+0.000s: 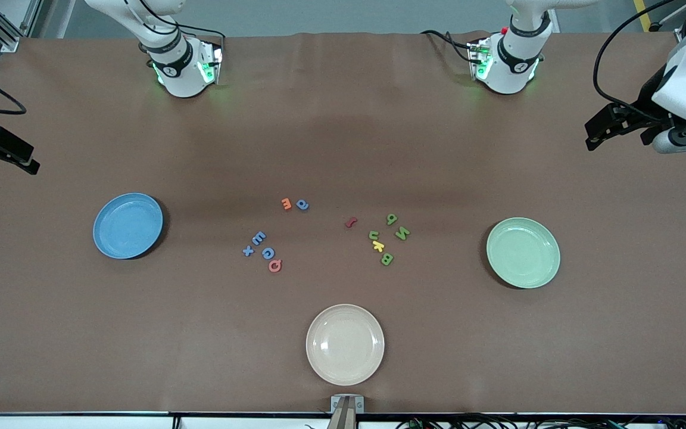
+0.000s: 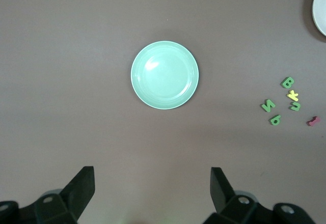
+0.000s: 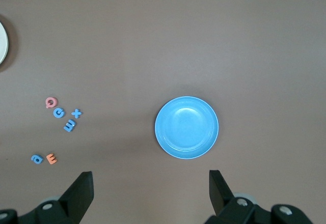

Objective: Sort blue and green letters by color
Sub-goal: 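Raise both grippers from rest and swing them toward the letters, then lower the right gripper onto the blue x while the left gripper grasps green N, then carry the green N to the green plate while the right gripper lifts x, then drop the blue x on the blue plate while the left gripper returns, then grasp the green B with the left gripper while the right gripper withdraws, then place the green B on the green plate while the right gripper grasps blue letter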

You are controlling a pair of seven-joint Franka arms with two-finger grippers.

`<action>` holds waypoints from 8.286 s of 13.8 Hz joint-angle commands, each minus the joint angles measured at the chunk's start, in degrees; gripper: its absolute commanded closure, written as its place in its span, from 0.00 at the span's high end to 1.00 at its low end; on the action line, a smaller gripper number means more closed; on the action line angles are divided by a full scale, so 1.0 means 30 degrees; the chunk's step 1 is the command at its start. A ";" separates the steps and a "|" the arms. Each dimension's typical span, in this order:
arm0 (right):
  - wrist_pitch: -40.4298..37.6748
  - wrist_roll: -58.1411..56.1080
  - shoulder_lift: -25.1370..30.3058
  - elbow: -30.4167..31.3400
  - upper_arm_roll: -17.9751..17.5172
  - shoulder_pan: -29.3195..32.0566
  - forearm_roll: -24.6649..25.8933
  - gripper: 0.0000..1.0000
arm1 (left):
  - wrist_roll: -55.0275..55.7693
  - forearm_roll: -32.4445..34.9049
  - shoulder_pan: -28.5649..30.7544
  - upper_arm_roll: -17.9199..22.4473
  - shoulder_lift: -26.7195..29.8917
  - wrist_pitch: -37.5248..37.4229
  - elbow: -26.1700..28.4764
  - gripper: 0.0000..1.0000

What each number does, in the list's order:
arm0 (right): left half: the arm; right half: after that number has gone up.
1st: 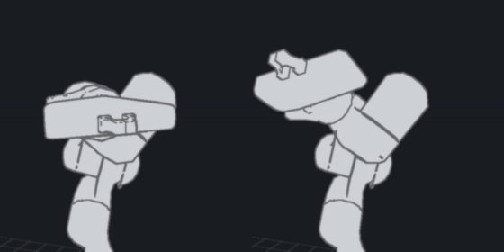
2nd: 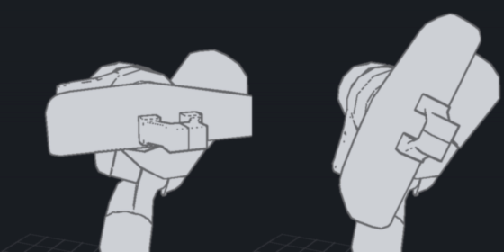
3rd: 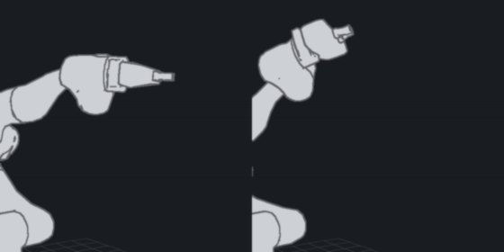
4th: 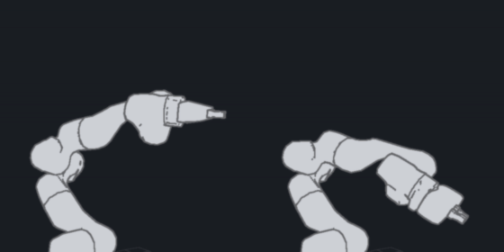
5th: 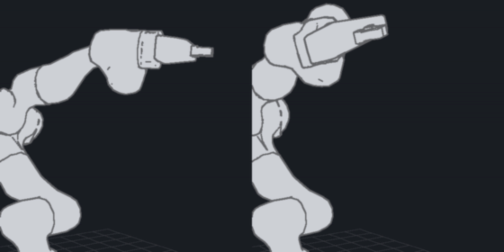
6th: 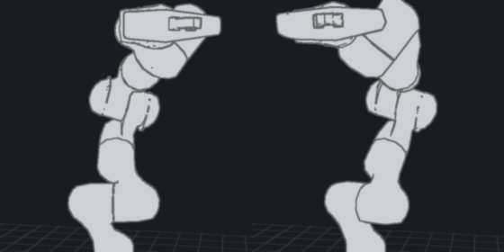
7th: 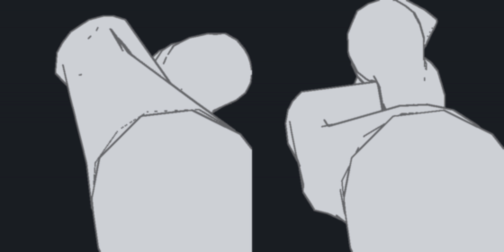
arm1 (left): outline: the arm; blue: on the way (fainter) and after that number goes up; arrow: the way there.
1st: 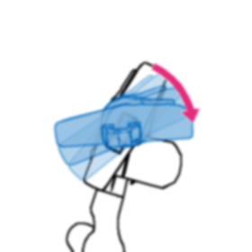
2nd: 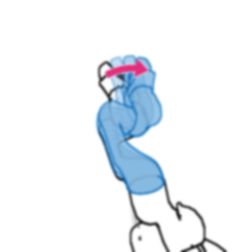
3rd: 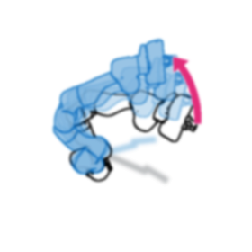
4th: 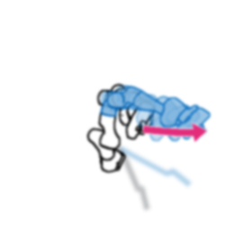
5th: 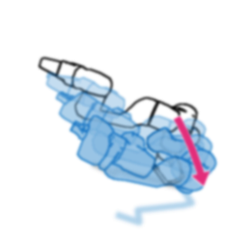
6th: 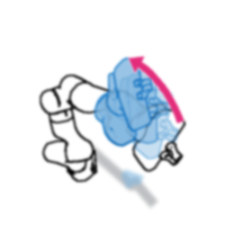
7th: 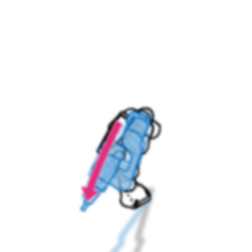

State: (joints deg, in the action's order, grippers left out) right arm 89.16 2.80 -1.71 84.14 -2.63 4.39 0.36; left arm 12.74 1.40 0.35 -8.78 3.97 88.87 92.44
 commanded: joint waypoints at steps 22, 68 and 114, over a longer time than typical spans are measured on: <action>0.0216 0.7523 -0.5108 0.1070 -0.0149 -0.4095 -0.0061 0.97 | 1.6624 0.1520 -0.3395 -0.3928 -0.8931 1.2555 0.4842 1.00; 1.6894 2.0927 -1.2116 0.6025 -0.0003 -0.7382 0.1022 0.10 | 1.0635 0.5099 0.4101 -0.3898 -1.0844 1.3267 0.6337 1.00; 1.7068 1.3673 -0.6077 1.3117 -0.0501 -0.4590 -0.1174 0.99 | 2.0055 0.4982 -0.1329 -0.3429 -1.2990 0.8316 -0.0295 0.00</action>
State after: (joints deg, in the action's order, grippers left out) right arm 140.38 36.97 -19.39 124.89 -4.66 -6.08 -1.61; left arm 79.42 15.86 -8.44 -18.43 -41.83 113.34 82.15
